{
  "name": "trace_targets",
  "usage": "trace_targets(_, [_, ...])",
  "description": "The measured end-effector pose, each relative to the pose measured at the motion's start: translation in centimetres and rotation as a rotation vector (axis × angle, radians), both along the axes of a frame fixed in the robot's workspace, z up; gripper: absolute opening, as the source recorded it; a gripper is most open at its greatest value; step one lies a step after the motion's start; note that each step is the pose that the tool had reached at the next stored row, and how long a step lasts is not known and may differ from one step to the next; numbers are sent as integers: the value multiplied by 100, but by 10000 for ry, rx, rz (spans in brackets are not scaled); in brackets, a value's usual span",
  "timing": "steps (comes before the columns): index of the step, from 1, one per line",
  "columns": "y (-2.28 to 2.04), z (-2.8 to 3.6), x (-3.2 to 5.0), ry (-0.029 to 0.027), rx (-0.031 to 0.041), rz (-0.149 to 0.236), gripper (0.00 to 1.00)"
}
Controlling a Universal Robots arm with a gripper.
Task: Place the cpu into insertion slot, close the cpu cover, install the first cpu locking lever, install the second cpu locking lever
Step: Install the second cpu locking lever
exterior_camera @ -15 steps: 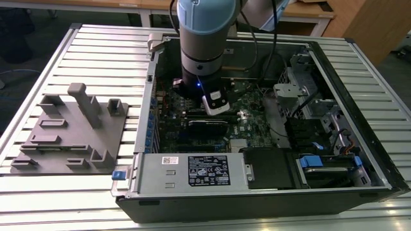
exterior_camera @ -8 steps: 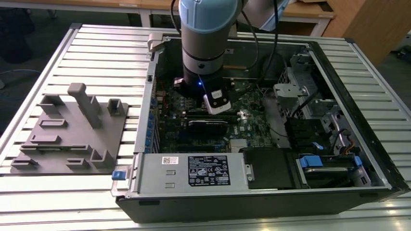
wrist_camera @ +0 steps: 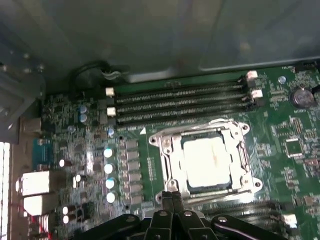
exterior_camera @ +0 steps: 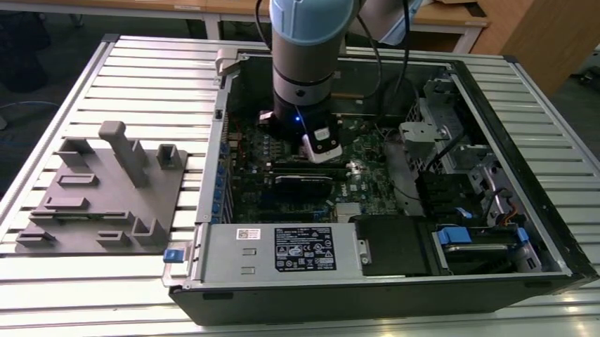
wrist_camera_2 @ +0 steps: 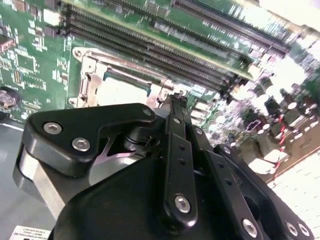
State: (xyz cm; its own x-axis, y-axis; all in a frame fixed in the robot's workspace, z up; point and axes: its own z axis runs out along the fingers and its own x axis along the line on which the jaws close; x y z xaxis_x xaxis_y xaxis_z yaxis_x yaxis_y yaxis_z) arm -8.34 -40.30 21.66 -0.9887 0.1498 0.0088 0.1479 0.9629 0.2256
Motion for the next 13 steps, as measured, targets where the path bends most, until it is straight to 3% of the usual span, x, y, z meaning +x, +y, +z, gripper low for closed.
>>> trace_targets(3, [69,-2,0,-2,-111,-22,10])
trace_targets(7, [138,-2,2,-5,-477,-44,10])
trace_targets(9, [178,-3,11,-5,-611,-47,10])
trace_targets(13, [216,-8,74,-5,-698,-56,10])
